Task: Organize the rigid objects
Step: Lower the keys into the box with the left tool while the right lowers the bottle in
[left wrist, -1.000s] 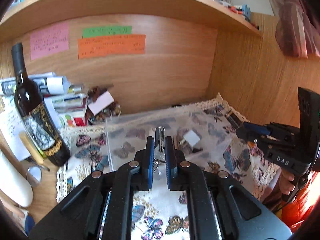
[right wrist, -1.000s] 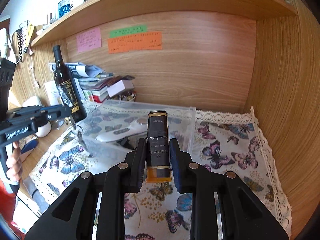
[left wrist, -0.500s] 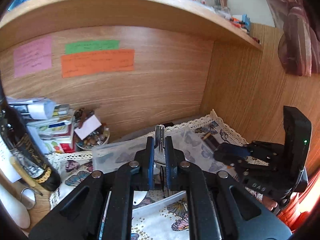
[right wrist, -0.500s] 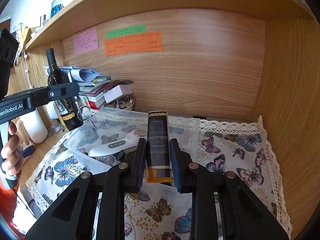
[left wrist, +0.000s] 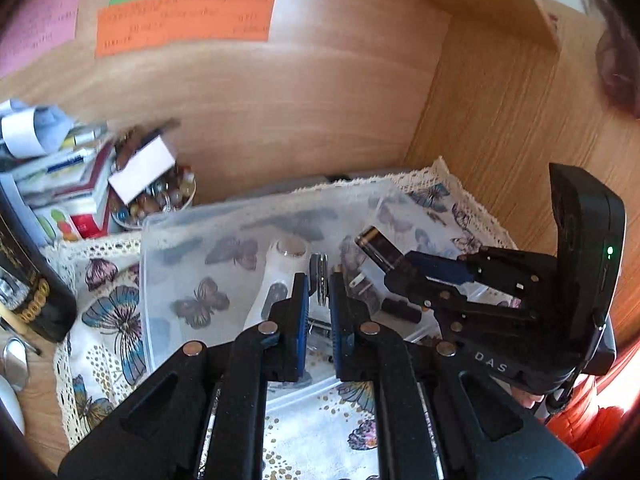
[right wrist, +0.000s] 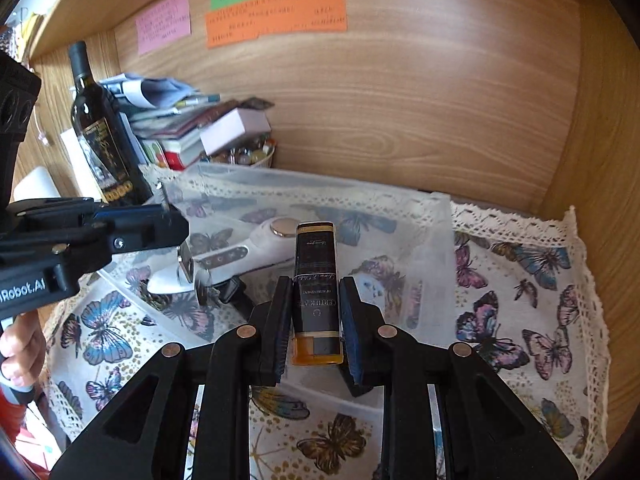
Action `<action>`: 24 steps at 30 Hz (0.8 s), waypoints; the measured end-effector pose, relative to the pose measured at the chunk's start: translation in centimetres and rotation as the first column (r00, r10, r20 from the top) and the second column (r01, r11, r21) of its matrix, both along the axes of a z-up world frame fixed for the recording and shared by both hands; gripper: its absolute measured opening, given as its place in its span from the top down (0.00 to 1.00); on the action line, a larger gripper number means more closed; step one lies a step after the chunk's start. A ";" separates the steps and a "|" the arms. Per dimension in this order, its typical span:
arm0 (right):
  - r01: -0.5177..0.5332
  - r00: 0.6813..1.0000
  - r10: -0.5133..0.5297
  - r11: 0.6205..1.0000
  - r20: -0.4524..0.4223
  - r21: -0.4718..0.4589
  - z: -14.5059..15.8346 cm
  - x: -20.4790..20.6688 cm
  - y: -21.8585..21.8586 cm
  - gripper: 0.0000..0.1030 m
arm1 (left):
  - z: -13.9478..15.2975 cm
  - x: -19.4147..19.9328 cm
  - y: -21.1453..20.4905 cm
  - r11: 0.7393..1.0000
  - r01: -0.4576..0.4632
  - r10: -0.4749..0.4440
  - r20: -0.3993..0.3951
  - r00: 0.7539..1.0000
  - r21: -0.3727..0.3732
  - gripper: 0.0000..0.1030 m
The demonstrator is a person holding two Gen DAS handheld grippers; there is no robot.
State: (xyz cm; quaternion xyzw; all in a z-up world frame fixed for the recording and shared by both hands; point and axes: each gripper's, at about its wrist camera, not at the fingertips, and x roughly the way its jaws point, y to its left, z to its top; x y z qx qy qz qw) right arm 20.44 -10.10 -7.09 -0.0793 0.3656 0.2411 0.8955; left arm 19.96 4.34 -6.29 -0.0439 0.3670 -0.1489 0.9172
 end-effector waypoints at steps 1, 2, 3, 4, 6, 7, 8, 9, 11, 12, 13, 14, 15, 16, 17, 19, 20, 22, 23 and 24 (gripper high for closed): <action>-0.002 1.000 0.002 1.000 -0.004 -0.007 -0.1 0.1 0.2 0.79 | -0.3 0.1 0.0 1.000 0.002 -0.002 -0.011 1.000 -0.003 0.91; -0.002 1.000 0.002 1.000 -0.006 -0.012 -0.3 0.2 0.3 0.79 | -0.7 0.1 0.0 1.000 0.003 -0.003 -0.022 1.000 -0.003 0.91; -0.005 1.000 0.005 1.000 -0.010 -0.022 -0.5 0.2 0.5 0.79 | -1.1 0.2 0.0 1.000 0.004 -0.004 -0.034 0.999 0.000 0.91; 0.003 1.000 -0.003 1.000 -0.010 -0.022 -0.5 0.2 0.6 0.79 | -1.5 0.3 -0.1 1.000 0.003 -0.003 -0.046 0.999 0.003 0.91; 0.004 1.000 -0.005 1.000 -0.011 -0.022 -0.5 0.3 0.7 0.79 | -2.1 0.4 0.0 1.000 -0.004 0.005 -0.066 0.998 0.006 0.91; 0.003 1.000 -0.003 1.000 -0.014 -0.026 -0.5 0.2 0.7 0.79 | -2.4 0.4 0.0 1.000 -0.011 0.012 -0.075 0.997 0.009 0.91; 0.004 1.000 -0.005 1.000 -0.013 -0.030 -0.5 0.1 0.7 0.79 | -2.4 0.4 0.1 1.000 -0.018 0.019 -0.079 0.997 0.010 0.91; 0.007 1.000 -0.007 0.999 -0.009 -0.034 -0.5 0.1 0.7 0.78 | -2.4 0.3 0.2 1.000 -0.024 0.024 -0.080 0.996 0.008 0.91; 0.008 1.000 -0.008 0.999 -0.006 -0.031 -0.2 -0.2 0.6 0.75 | -2.3 0.1 0.2 0.999 -0.035 0.036 -0.077 0.996 0.012 0.89; 0.008 1.000 -0.008 1.000 -0.003 -0.029 -0.1 -0.2 0.5 0.75 | -2.1 -0.1 0.3 0.999 -0.041 0.042 -0.069 0.997 0.016 0.86; 0.007 1.000 -0.007 1.000 0.004 -0.027 0.2 -0.5 0.5 0.74 | -1.8 -0.4 0.3 0.999 -0.047 0.048 -0.056 0.997 0.020 0.81; 0.008 1.000 -0.008 1.000 0.015 -0.025 0.6 -0.8 0.4 0.74 | -1.5 -0.8 0.4 0.998 -0.051 0.052 -0.045 0.998 0.022 0.78; 0.009 1.000 -0.009 1.000 0.025 -0.022 0.9 -1.1 0.4 0.74 | -1.1 -1.0 0.4 0.998 -0.056 0.057 -0.033 0.998 0.024 0.72; 0.010 0.999 -0.009 1.000 0.037 -0.019 1.3 -1.4 0.3 0.74 | -0.7 -1.4 0.4 0.998 -0.064 0.064 -0.015 0.998 0.029 0.68; 0.011 0.999 -0.010 1.000 0.050 -0.014 1.7 -1.8 0.2 0.74 | -0.2 -1.9 0.4 0.997 -0.072 0.072 0.007 0.997 0.036 0.67; 0.014 0.997 -0.014 1.000 0.076 -0.005 2.6 -2.6 -0.2 0.72 | 0.8 -2.9 0.4 0.995 -0.088 0.086 0.047 0.995 0.049 0.60; 0.016 0.995 -0.016 1.000 0.094 0.003 3.2 -3.1 -0.4 0.70 | 1.4 -3.6 0.4 0.994 -0.097 0.093 0.072 0.993 0.054 0.57; 0.019 0.992 -0.022 1.000 0.126 0.019 4.2 -4.1 -0.6 0.63 | 2.4 -4.8 0.4 0.991 -0.118 0.110 0.119 0.987 0.063 0.46; 0.023 0.989 -0.027 0.999 0.146 0.030 4.9 -4.8 -0.9 0.61 | 2.9 -5.5 0.3 0.989 -0.128 0.117 0.145 0.983 0.068 0.45; 0.026 0.986 -0.032 0.999 0.164 0.039 5.4 -5.4 -1.1 0.57 | 3.5 -6.3 0.2 0.988 -0.139 0.125 0.172 0.977 0.072 0.41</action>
